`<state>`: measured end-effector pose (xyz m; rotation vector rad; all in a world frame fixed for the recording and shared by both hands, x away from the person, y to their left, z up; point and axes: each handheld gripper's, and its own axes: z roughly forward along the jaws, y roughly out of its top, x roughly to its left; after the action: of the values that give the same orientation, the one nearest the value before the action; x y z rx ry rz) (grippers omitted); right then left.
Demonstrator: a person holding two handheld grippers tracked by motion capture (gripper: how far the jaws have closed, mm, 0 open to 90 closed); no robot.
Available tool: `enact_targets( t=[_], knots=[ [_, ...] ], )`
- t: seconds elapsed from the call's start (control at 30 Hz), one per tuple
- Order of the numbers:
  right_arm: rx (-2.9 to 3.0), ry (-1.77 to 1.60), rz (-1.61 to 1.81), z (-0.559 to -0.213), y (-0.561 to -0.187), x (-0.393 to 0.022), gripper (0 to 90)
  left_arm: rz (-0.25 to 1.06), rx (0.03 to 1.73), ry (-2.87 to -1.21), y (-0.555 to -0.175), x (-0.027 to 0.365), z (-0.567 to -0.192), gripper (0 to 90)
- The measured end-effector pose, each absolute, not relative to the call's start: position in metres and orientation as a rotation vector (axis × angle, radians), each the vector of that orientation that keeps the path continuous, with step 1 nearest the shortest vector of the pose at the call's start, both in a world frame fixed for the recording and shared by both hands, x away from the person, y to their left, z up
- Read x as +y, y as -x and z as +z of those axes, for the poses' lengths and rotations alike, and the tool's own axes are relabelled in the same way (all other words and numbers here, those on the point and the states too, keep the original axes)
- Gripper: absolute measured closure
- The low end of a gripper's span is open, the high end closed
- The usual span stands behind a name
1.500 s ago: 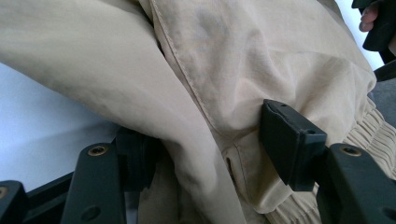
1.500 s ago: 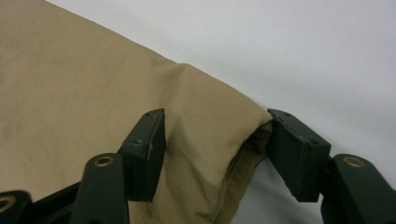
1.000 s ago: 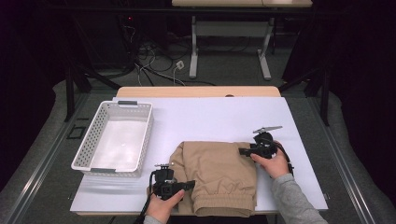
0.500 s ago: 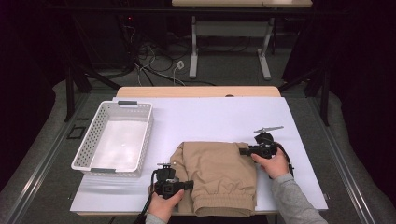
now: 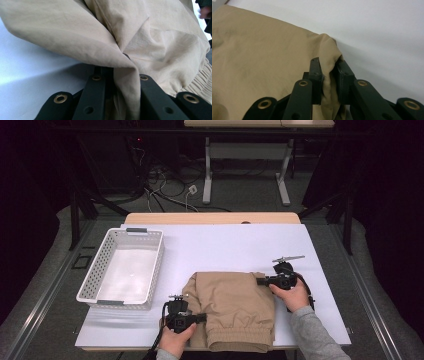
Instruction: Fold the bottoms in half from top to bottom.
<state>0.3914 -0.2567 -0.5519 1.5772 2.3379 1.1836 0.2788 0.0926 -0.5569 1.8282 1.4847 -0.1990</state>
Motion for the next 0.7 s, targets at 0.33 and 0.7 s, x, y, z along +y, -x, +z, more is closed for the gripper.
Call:
enact_targets(
  t=[0.33, 0.7],
  knots=[
    [2.324, -1.577, 1.185, -0.547, -0.389, -0.255, 79.3, -0.201, 1.478, -1.818, -0.278, 0.093, -0.554, 85.9],
    [2.299, -1.561, 1.211, -0.537, -0.384, -0.254, 81.1, -0.194, 1.466, -1.808, -0.277, 0.092, -0.548, 86.3]
  ],
)
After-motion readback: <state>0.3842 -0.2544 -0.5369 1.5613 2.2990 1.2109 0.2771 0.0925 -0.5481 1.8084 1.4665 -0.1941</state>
